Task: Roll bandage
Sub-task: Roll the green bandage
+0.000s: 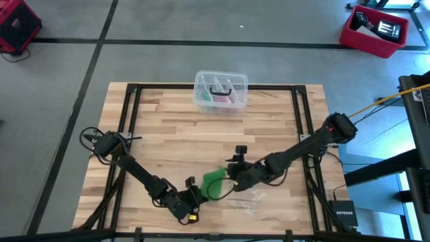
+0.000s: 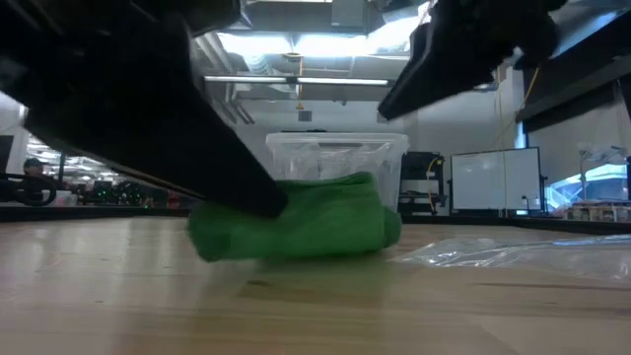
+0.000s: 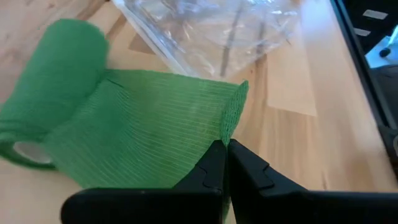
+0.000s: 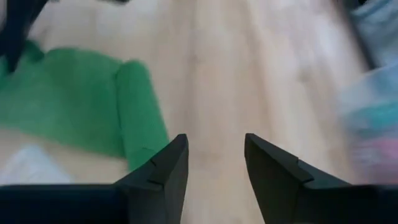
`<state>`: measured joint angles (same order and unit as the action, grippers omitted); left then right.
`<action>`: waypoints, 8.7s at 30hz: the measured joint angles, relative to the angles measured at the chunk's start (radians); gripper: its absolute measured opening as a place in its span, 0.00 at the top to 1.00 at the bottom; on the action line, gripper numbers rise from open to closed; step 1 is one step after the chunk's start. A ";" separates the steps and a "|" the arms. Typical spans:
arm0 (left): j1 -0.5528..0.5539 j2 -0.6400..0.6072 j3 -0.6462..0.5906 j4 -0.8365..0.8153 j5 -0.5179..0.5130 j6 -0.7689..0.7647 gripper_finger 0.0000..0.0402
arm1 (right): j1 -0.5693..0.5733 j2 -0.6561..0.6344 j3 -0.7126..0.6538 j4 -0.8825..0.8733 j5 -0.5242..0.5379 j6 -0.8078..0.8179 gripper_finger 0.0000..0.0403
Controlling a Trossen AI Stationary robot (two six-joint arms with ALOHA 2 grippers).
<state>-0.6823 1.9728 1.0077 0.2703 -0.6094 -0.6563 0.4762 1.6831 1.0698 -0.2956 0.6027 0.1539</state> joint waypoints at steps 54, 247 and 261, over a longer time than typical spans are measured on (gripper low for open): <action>-0.021 -0.001 0.000 0.001 -0.053 -0.077 1.00 | -0.027 0.335 -0.175 0.893 -0.307 -0.298 0.73; -0.096 -0.333 0.216 0.151 -0.463 1.060 0.97 | 0.164 -0.421 -0.303 0.594 -0.314 0.134 0.88; -0.073 -0.335 0.216 0.187 -0.449 0.958 0.96 | 0.157 -0.232 -0.304 0.837 -0.202 -0.068 0.58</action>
<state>-0.7555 1.6382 1.2232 0.4574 -1.0580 0.3012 0.6337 1.4510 0.7658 0.5413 0.4009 0.0864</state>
